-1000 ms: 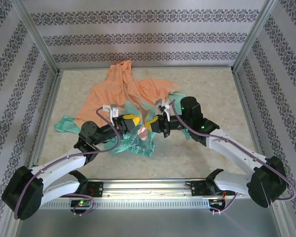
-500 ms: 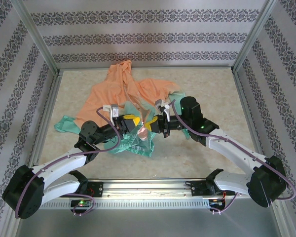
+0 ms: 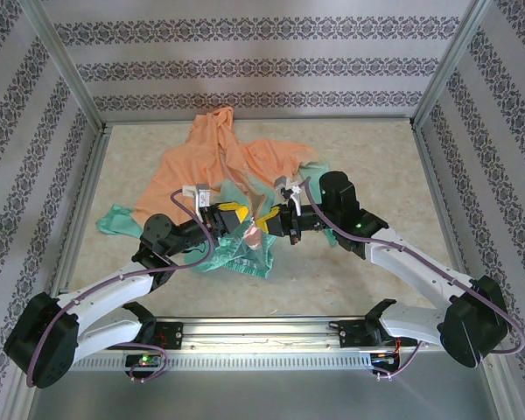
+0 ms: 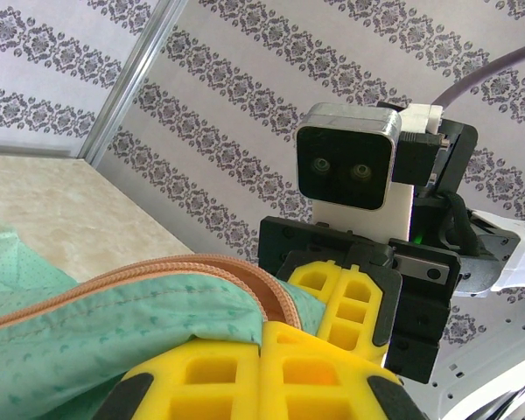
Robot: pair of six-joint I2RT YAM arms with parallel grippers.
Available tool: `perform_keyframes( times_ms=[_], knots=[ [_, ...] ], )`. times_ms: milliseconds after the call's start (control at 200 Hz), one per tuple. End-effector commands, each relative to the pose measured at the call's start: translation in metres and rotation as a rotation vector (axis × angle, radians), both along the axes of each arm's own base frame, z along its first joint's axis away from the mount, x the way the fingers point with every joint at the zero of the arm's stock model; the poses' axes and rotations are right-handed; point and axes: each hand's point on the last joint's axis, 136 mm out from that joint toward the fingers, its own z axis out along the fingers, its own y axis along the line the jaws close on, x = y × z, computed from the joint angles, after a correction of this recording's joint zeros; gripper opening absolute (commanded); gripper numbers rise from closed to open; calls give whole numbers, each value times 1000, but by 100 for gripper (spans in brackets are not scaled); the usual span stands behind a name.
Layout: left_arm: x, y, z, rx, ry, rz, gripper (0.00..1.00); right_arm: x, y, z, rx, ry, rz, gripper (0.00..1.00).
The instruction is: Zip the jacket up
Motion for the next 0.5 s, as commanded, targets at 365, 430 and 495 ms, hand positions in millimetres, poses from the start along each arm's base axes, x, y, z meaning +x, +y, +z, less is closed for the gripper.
perform_keyframes(
  times_ms=[365,430,495],
  knots=[
    [-11,-1,20,-46,-52,-62,0,0,3,17,51,-63,23,0],
    [-11,-1,19,-48,-51,-63,0,0,3,18,54,-63,22,0],
    [-11,-1,19,-50,-50,-62,0,1,3,19,57,-61,20,0]
  ],
)
